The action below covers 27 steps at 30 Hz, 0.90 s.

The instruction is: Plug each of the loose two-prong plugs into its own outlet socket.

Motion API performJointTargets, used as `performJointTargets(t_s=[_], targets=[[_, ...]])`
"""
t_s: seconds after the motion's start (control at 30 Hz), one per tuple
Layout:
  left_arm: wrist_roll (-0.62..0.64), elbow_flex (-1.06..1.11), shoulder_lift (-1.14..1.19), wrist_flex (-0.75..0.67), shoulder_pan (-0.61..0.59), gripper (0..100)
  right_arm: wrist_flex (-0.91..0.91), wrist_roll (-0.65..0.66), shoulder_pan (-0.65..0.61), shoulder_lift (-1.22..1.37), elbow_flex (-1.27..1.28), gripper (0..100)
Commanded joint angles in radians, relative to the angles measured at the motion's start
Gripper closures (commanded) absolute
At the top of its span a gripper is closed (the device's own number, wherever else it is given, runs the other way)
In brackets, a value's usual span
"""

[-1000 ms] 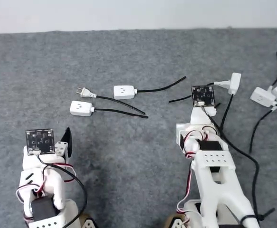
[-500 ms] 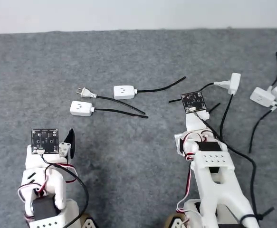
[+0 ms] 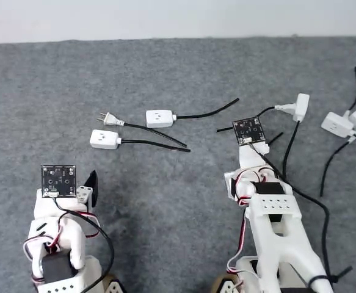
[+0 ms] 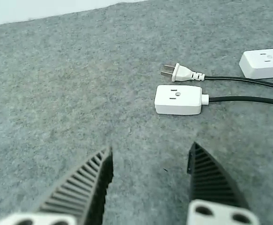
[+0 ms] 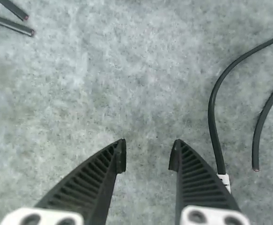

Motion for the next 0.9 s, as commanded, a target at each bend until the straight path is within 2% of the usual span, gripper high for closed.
performJointTargets(t_s=[0.0, 0.27, 0.4, 0.7, 0.87], targets=[[-0.017, -0.044, -0.003, -0.002, 0.005, 75, 0.010, 0.012, -0.013, -0.030, -0.054, 83.2], [-0.017, 0.001, -0.003, -0.046, 0.003, 75, 0.013, 0.057, -0.041, -0.031, -0.078, 83.0], [-0.017, -0.001, -0.003, -0.044, 0.003, 75, 0.105, 0.112, -0.058, -0.019, -0.212, 83.0], [-0.017, -0.002, -0.003, -0.048, 0.003, 75, 0.344, 0.348, -0.240, -0.018, -0.517, 82.9], [-0.017, -0.002, -0.003, -0.049, 0.003, 75, 0.398, 0.473, -0.268, -0.018, -0.631, 82.8]])
